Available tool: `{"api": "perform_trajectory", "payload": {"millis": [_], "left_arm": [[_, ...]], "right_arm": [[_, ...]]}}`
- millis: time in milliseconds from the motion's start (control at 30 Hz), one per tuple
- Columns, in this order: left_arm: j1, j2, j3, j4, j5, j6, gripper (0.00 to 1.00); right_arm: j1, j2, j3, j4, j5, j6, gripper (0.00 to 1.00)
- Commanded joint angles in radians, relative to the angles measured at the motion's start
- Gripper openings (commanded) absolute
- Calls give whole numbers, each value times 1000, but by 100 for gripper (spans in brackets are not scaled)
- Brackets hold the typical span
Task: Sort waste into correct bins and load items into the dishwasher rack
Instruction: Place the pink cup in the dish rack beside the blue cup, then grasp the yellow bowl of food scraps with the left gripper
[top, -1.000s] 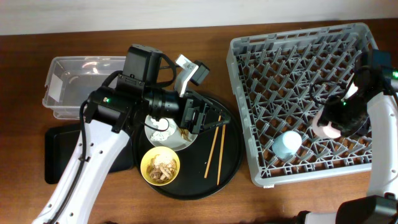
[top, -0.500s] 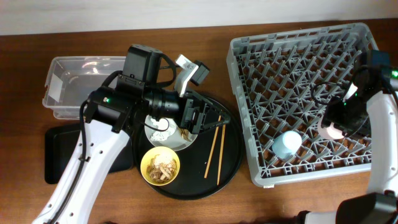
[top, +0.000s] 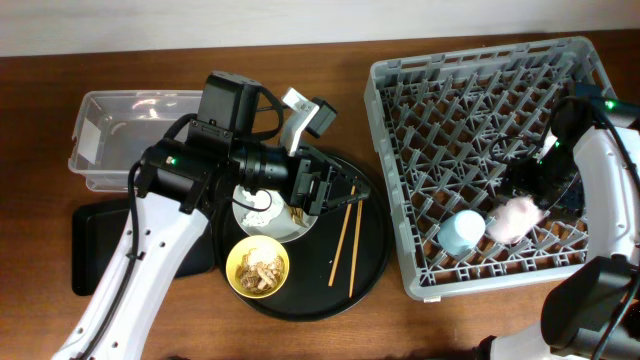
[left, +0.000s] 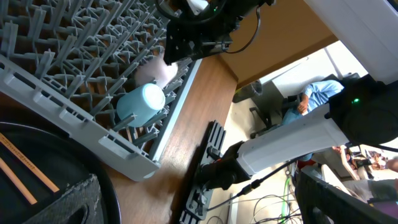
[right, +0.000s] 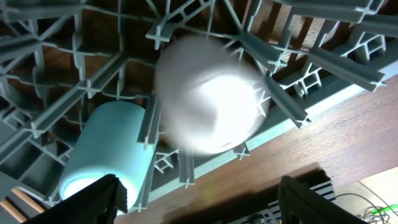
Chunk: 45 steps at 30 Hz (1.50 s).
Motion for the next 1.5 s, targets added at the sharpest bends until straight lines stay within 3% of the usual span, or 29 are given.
{"api": "perform_trajectory", "payload": {"millis": [0,100,200,267,333,500,567,700,767,1067,1467], "left_arm": [[0,-10,10,-5,0,9,99],[0,-10,10,-6,0,10,99],[0,-11,10,-39,-106,9,94],[0,-11,10,-92,-254,-9,89],[-15,-11,10,-201,-551,-96,84],[-123,-9,-25,-388,-963,-306,79],[-179,-9,-78,-442,-1066,-412,72],[-259,-9,-246,-370,-1076,-497,62],[-280,-9,-354,-282,-1076,-541,47],[-284,0,-610,-4,-1075,-573,32],[-285,105,-636,110,-1039,-564,13]], "right_arm": [[-6,-18,29,-6,-31,7,82],[-5,-103,64,-10,-98,-8,82],[-5,-255,97,-3,-267,-77,82],[-5,-361,99,6,-387,-114,82],[-5,-495,98,3,-482,-113,83],[-5,-641,98,-9,-489,-113,84],[-5,-680,98,-13,-489,-113,85],[-5,-703,98,-23,-490,-113,85],[-5,-697,96,-38,-489,-113,85],[-5,-653,96,-64,-489,-113,85],[-5,-640,96,-64,-488,-113,85]]}}
